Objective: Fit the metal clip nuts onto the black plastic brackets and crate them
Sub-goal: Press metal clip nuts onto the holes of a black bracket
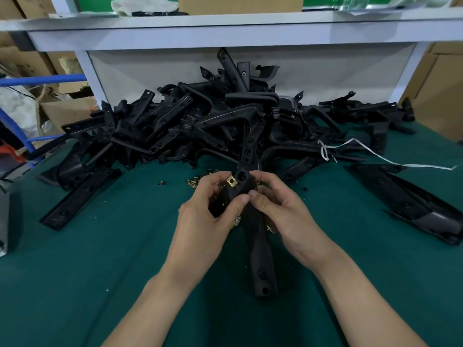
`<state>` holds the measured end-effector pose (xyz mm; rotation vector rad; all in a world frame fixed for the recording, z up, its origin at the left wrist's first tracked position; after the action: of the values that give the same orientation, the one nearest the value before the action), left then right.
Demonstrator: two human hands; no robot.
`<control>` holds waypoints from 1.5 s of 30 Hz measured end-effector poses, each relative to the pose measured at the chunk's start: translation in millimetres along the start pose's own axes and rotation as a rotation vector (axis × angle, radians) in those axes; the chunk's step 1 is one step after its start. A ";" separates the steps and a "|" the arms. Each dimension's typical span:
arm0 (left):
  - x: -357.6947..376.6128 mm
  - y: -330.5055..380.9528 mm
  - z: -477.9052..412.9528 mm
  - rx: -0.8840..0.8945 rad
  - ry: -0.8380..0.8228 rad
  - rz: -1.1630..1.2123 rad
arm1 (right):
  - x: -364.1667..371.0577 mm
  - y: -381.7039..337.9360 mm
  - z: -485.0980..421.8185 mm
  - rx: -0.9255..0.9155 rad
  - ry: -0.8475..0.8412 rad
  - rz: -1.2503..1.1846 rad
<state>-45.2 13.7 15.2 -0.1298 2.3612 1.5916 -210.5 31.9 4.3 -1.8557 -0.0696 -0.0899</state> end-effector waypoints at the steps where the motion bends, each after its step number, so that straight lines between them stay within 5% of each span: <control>1: 2.3 0.1 1.5 0.014 0.024 -0.013 | 0.7 2.1 -0.5 0.011 0.000 -0.028; 45: 8.2 5.7 3.6 0.087 0.091 0.060 | 6.1 1.6 -0.3 0.045 0.000 -0.094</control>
<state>-53.7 19.9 16.7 -0.1168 2.5222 1.5364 -204.3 31.2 3.4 -1.8076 -0.1584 -0.1523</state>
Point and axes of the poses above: each hand's wrist, its own z-axis away from the middle knuckle, its own x-axis out of the palm, y = z × x, the point moved 1 cm from there along -z, towards the middle knuckle, and after that the axes turned 7 degrees about -x, right-handed, at the moved point
